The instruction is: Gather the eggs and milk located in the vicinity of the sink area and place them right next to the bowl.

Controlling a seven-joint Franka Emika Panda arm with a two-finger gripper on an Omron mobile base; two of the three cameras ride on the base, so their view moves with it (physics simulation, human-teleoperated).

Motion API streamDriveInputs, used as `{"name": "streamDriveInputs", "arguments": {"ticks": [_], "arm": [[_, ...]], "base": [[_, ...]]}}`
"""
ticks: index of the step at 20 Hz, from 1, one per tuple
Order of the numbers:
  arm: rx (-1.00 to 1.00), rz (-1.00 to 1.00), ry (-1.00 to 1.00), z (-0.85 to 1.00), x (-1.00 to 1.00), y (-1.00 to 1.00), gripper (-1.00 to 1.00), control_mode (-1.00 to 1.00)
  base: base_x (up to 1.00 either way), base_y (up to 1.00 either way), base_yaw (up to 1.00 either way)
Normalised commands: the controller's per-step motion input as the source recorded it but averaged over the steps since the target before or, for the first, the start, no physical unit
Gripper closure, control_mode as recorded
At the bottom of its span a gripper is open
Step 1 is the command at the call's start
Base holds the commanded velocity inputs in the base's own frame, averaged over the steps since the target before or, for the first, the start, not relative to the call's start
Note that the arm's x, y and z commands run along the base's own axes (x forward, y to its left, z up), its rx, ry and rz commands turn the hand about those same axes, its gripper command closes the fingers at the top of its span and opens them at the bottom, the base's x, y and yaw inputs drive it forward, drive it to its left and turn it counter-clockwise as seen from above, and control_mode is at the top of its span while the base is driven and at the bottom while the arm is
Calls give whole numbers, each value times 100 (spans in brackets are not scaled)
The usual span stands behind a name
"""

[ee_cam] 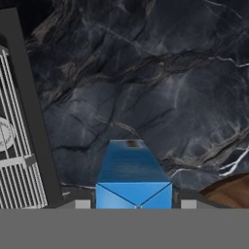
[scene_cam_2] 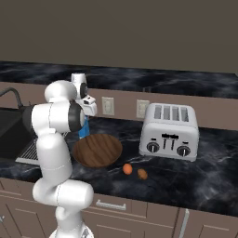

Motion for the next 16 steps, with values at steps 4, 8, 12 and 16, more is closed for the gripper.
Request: {"name": "streamDriveInputs", "arguments": {"ticks": [4,8,12,16], "arm": [[1,0,0,0,-7,4,100,-100],[1,0,0,1,-16,12,100,-100],[0,0,0,10,-15,5,100,-100],[0,0,0,6,-25,1,100,-100]], "base": [[0,0,0],[0,0,0],[0,0,0],[0,0,0]]}}
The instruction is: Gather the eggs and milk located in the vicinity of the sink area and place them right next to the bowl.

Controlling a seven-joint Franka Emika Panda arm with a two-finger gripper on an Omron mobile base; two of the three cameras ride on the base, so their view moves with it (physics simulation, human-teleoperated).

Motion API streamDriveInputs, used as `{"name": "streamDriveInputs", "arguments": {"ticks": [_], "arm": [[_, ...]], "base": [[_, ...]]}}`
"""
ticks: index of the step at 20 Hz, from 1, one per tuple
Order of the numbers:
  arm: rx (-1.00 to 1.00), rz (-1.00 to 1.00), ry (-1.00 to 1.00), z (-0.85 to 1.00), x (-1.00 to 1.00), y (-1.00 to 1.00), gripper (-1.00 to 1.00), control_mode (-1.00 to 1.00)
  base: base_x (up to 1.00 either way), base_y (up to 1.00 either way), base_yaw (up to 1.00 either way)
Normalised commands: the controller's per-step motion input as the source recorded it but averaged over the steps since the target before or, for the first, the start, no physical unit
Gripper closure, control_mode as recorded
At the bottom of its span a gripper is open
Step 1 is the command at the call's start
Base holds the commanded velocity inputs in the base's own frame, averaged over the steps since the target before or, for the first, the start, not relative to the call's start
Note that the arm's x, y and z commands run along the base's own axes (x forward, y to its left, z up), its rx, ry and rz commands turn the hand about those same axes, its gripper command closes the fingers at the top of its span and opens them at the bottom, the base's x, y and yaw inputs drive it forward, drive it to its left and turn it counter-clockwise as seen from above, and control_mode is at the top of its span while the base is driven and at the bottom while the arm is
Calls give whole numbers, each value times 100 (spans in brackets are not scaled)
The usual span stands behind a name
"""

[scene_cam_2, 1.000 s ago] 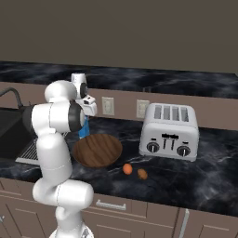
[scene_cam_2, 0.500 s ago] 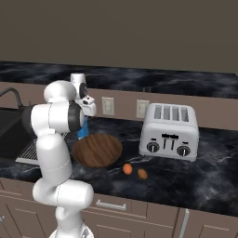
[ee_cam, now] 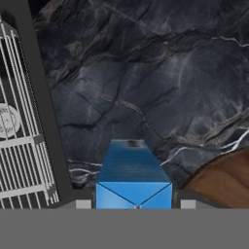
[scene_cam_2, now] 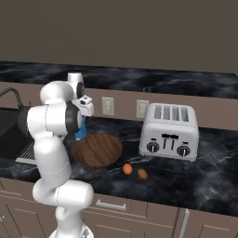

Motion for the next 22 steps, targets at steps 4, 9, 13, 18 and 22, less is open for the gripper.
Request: {"name": "streamDriveInputs", "arguments": {"ticks": [4,9,13,18,22], "arm": [[0,0,0,0,-39,0,100,-100],[0,0,0,0,-38,0,100,-100],[0,0,0,0,-28,0,100,-100],[0,0,0,0,-28,0,100,-100],[0,0,0,0,-20,0,100,-100]], "base": [[0,0,0],[0,0,0],[0,0,0],[0,0,0],[0,0,0]]}}
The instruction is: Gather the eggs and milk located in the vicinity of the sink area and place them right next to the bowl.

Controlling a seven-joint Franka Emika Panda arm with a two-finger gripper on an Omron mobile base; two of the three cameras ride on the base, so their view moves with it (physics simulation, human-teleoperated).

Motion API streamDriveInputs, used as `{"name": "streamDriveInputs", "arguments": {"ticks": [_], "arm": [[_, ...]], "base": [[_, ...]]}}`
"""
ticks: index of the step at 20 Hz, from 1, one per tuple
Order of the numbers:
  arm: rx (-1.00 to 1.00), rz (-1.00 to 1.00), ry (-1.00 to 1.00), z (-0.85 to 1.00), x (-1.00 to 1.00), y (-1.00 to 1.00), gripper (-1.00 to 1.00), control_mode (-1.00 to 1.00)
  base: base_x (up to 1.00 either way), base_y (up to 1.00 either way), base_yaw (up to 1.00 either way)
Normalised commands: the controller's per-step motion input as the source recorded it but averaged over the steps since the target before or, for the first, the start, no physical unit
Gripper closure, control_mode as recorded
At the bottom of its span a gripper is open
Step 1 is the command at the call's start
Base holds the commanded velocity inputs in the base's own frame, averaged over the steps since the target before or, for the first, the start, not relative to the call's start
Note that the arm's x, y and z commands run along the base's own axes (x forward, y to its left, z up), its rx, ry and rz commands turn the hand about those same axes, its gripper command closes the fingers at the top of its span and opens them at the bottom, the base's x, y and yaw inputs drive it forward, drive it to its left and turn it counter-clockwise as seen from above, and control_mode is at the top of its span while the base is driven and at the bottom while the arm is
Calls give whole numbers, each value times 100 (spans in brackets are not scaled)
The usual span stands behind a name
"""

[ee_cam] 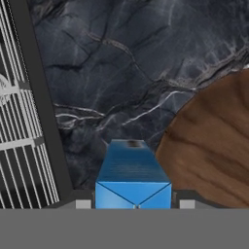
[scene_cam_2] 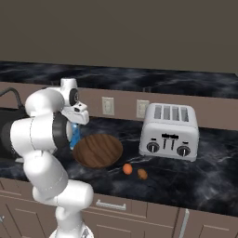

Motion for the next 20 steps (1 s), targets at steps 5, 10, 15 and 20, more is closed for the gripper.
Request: {"name": "streamDriveInputs", "arguments": {"ticks": [5,10,15,20], "arm": [[0,0,0,0,-2,0,100,-100],[0,0,0,0,0,0,-100,-100],[0,0,0,0,0,0,-100,-100],[0,0,0,7,0,0,-100,-100]], "base": [[0,0,0],[0,0,0],[0,0,0],[0,0,0]]}}
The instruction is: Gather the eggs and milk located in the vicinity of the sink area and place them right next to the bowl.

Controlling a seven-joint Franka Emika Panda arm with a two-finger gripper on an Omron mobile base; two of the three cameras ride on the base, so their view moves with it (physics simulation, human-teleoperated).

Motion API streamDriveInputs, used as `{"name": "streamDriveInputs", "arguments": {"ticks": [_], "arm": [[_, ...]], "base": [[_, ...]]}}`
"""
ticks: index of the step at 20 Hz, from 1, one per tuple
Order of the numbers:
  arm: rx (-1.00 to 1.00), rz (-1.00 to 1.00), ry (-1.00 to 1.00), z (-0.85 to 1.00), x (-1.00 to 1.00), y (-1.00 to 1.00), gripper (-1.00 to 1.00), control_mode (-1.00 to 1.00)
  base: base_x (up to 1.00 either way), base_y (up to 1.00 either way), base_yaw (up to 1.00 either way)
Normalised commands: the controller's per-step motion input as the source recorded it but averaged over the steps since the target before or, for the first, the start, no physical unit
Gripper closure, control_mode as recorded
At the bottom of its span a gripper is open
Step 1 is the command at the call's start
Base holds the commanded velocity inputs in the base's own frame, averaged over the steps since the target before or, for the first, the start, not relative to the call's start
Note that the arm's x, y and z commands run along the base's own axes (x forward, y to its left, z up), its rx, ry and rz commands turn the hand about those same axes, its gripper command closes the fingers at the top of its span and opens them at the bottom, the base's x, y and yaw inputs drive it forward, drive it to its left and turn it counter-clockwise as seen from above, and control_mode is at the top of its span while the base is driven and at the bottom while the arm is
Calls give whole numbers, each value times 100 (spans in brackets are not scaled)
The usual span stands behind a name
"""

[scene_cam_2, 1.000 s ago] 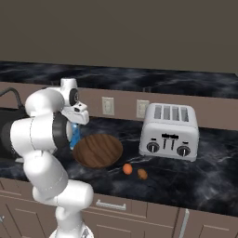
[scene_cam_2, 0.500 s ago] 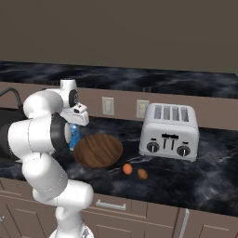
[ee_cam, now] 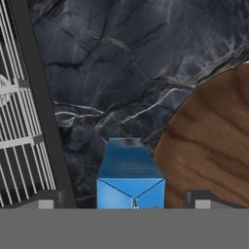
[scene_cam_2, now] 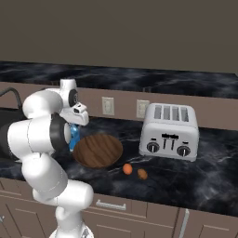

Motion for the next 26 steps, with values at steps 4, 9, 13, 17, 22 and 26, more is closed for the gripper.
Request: {"name": "streamDriveInputs", "arguments": {"ticks": [4,9,13,17,22,26], "arm": [[0,0,0,39,-2,0,-100,-100],[0,-4,-3,52,-33,-25,-100,-100],[0,0,-14,77,-58,-46,-100,-100],[8,0,-11,55,-54,-75,-100,-100],[21,5,-21,0,-49,-100,-100,-100],[23,15,-15,0,-44,-100,-100,-100]], "base": [[0,0,0],[0,0,0],[0,0,0],[0,0,0],[0,0,0],[0,0,0]]}}
